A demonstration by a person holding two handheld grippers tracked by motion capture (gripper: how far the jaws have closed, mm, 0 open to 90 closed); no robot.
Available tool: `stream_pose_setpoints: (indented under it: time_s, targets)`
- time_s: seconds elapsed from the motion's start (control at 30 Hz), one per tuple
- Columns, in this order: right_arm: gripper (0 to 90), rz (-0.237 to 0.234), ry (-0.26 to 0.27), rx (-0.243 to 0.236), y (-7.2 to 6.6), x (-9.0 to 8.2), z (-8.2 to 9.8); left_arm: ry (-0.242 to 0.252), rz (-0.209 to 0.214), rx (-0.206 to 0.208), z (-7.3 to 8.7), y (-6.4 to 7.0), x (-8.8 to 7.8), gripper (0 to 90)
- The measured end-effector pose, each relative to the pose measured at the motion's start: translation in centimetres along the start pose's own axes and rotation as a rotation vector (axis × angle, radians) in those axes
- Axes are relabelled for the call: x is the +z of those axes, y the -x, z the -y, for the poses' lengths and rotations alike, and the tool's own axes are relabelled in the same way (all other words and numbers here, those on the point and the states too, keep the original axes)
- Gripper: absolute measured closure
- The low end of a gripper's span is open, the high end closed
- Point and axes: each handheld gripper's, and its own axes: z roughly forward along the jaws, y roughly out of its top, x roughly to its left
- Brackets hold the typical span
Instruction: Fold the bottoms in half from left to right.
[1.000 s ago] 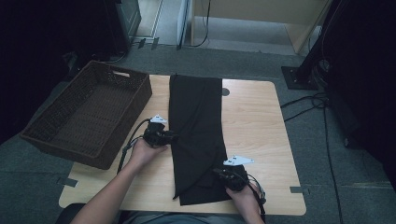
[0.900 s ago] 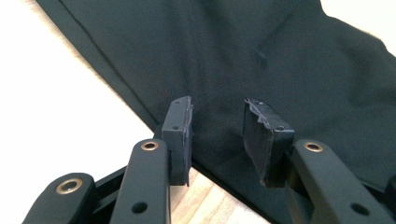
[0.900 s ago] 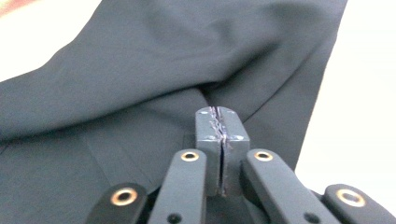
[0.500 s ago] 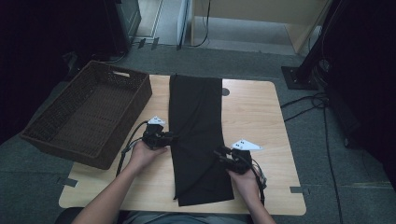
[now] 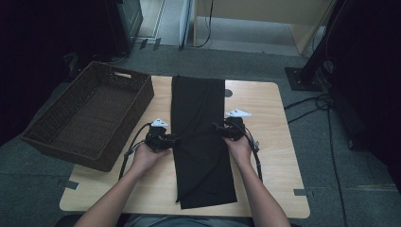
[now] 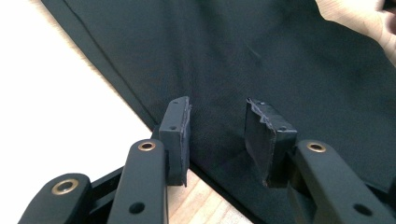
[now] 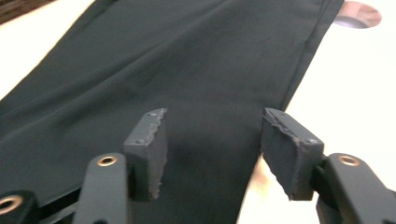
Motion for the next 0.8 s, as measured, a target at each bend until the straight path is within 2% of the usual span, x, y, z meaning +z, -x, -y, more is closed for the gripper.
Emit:
stream_pose_setpoints:
  time_s: [0.13,0.27,0.33,0.4,0.5,0.63,0.73,0.8]
  targets:
    - [41.2,0.017,-0.015,0.036,0.0,1.8,-0.4,0.004,-0.013,0.021,0.1,0.2,0.0,60.6]
    - [41.5,0.071,-0.033,-0.020,-0.8,2.8,-0.5,0.008,-0.003,0.007,0.1,0.1,0.0,60.6]
    - [42.5,0.085,-0.038,-0.025,-1.0,3.1,-0.7,0.010,0.001,0.008,0.1,0.0,0.0,60.6]
    - [46.7,0.121,-0.041,-0.038,-1.3,3.3,-0.8,0.010,0.001,0.006,0.1,0.0,0.0,60.6]
    - [50.9,0.116,-0.036,-0.044,-1.7,3.6,-0.9,0.012,-0.001,0.002,0.2,0.1,0.0,60.6]
    - [65.6,0.095,-0.032,-0.050,-2.2,3.7,-0.9,0.016,-0.002,0.004,0.3,0.1,0.0,60.1]
    - [81.6,0.067,-0.032,-0.069,-2.5,3.7,-0.9,0.025,-0.006,0.023,0.4,0.2,0.0,58.9]
    - [85.5,0.071,-0.032,-0.058,-2.7,3.7,-0.9,0.025,-0.005,0.022,0.4,0.2,0.0,58.7]
